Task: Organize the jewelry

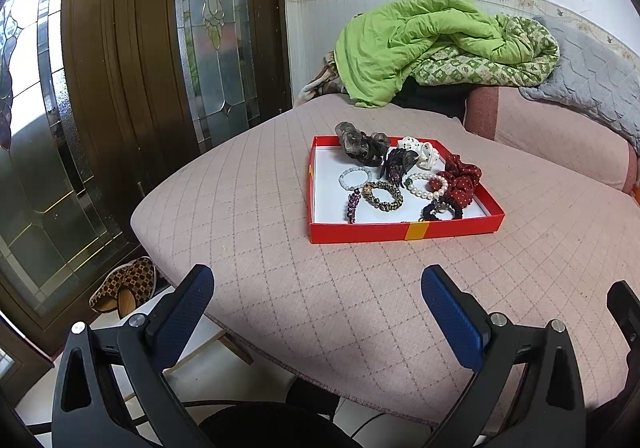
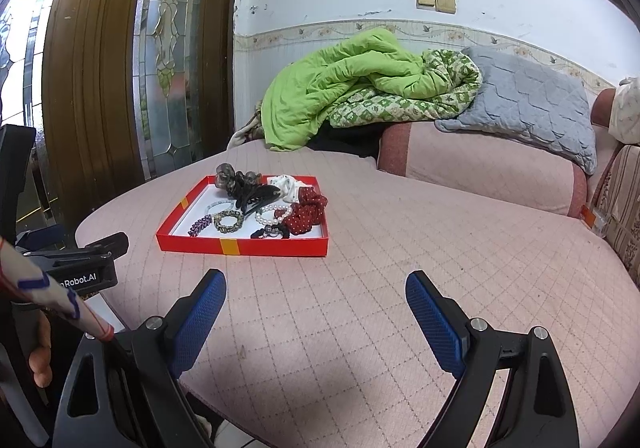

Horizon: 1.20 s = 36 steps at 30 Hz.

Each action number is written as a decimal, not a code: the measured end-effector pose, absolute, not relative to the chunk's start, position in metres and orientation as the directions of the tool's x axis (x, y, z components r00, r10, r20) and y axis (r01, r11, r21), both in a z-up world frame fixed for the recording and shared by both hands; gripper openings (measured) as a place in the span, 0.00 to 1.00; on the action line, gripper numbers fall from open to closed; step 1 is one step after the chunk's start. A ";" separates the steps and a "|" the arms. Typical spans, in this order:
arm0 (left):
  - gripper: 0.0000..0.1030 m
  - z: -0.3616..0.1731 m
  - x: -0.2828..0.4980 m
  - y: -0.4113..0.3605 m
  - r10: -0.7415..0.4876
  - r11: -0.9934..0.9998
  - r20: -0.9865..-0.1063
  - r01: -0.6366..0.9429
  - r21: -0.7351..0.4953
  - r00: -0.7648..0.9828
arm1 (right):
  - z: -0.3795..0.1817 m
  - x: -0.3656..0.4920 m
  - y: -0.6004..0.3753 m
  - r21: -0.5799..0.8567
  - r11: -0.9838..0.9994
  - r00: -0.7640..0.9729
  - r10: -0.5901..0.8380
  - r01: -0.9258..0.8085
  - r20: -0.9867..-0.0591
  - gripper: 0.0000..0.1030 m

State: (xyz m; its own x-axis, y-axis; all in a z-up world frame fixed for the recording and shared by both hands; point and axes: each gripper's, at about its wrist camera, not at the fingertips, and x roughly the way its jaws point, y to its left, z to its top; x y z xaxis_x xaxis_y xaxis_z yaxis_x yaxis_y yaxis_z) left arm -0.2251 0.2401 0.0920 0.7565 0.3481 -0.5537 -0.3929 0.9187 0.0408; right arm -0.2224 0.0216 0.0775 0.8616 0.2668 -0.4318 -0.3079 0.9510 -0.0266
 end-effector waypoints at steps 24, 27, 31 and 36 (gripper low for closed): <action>1.00 0.089 -0.224 0.241 0.347 0.919 -0.559 -0.391 0.045 0.753 | 0.077 -0.222 0.020 -0.027 0.951 0.861 0.268 -0.309 -0.433 0.91; 1.00 0.088 -0.224 0.241 0.348 0.920 -0.559 -0.390 0.047 0.753 | 0.077 -0.221 0.019 -0.023 0.951 0.860 0.269 -0.309 -0.433 0.91; 1.00 0.088 -0.225 0.241 0.349 0.919 -0.559 -0.391 0.047 0.752 | 0.077 -0.222 0.018 -0.024 0.951 0.861 0.269 -0.309 -0.433 0.91; 1.00 0.088 -0.224 0.241 0.348 0.920 -0.560 -0.390 0.048 0.752 | 0.077 -0.222 0.017 -0.020 0.952 0.860 0.268 -0.307 -0.434 0.91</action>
State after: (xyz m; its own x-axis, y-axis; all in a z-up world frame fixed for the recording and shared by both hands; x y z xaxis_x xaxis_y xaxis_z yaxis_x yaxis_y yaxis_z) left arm -0.2240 0.2407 0.0881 0.7520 0.3480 -0.5598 -0.3900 0.9196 0.0477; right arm -0.2216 0.0175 0.0770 0.8602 0.2679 -0.4339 -0.3066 0.9516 -0.0202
